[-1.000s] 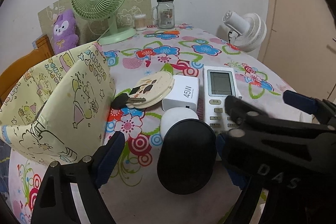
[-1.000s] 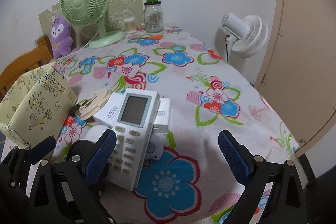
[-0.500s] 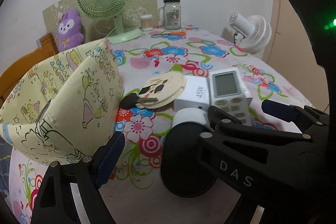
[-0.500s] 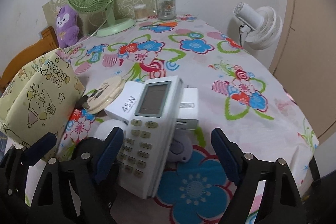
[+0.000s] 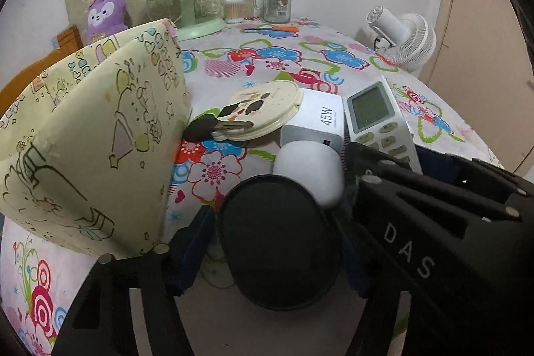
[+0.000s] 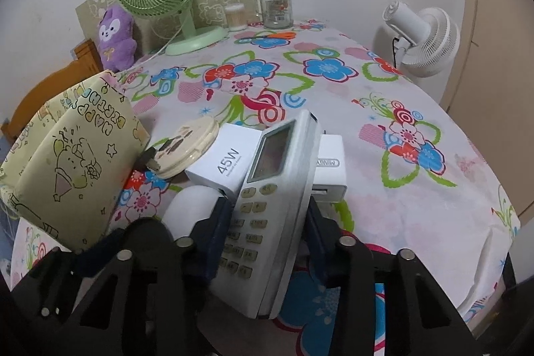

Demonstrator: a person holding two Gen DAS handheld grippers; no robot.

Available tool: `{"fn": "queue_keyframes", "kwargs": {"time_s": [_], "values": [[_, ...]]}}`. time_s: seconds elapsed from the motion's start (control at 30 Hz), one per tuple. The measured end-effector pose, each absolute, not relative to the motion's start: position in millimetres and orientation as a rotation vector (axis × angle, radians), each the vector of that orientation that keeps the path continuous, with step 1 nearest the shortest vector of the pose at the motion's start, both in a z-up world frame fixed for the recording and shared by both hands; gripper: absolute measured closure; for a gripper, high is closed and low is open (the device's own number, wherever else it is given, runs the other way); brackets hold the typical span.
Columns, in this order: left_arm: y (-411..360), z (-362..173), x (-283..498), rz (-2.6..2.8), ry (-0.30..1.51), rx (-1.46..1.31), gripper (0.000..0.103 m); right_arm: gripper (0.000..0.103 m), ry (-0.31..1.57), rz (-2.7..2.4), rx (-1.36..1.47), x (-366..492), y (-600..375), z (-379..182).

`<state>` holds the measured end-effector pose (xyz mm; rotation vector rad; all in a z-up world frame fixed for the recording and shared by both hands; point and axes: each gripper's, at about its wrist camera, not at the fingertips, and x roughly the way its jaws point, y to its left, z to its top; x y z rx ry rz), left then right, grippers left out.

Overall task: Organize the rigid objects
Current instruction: 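Close the left tool on the black speaker while the right tool grasps the white remote, then carry the black speaker with the left tool while the right tool carries the remote to the yellow box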

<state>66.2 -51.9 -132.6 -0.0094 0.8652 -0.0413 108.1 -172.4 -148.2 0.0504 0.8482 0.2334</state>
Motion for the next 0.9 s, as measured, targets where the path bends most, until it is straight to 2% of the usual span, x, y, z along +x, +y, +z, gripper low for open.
{"fn": "queue_keyframes", "kwargs": {"time_s": [0.03, 0.27, 0.9], "values": [[-53.3, -132.2, 65.5, -0.039, 0.862, -0.007, 0.038, 0.074, 0.85, 0.238, 0.051, 107.1, -173.1, -148.5], [-55.7, -131.1, 64.9, -0.032, 0.853, 0.008, 0.039, 0.078, 0.856, 0.246, 0.091, 102.4, -181.5, -148.9], [-53.3, -110.4, 58.9, -0.034, 0.817, -0.006, 0.039, 0.079, 0.808, 0.207, 0.071, 83.8, -187.5, -130.1]]}}
